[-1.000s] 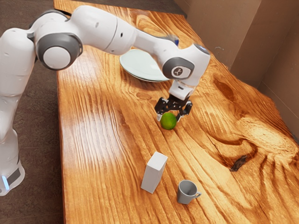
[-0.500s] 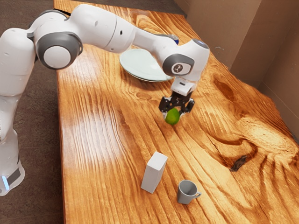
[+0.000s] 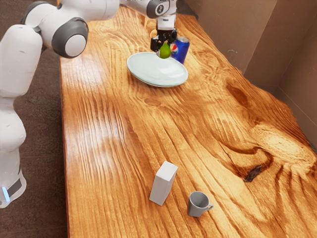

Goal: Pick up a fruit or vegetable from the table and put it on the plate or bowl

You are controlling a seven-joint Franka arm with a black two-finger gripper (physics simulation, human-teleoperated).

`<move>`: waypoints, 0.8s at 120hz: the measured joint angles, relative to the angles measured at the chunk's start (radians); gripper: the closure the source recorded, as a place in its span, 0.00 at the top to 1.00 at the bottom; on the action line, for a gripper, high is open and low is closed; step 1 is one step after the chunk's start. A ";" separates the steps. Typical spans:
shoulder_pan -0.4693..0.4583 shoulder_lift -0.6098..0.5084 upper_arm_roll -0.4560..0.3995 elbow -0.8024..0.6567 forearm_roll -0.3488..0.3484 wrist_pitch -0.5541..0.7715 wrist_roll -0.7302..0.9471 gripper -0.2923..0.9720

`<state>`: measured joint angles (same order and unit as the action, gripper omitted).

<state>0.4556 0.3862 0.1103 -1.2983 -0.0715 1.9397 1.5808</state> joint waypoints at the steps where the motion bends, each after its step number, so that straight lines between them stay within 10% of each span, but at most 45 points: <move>1: 0.002 0.003 0.000 0.000 0.000 0.003 0.000 0.45; 46: 0.037 0.047 -0.020 0.000 -0.021 0.106 -0.018 0.46; 65: 0.039 0.050 -0.027 -0.001 -0.021 0.124 -0.025 0.67; 96: 0.042 0.029 -0.036 -0.005 -0.030 0.077 -0.035 0.75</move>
<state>0.4972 0.4150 0.0747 -1.3033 -0.1013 2.0171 1.5454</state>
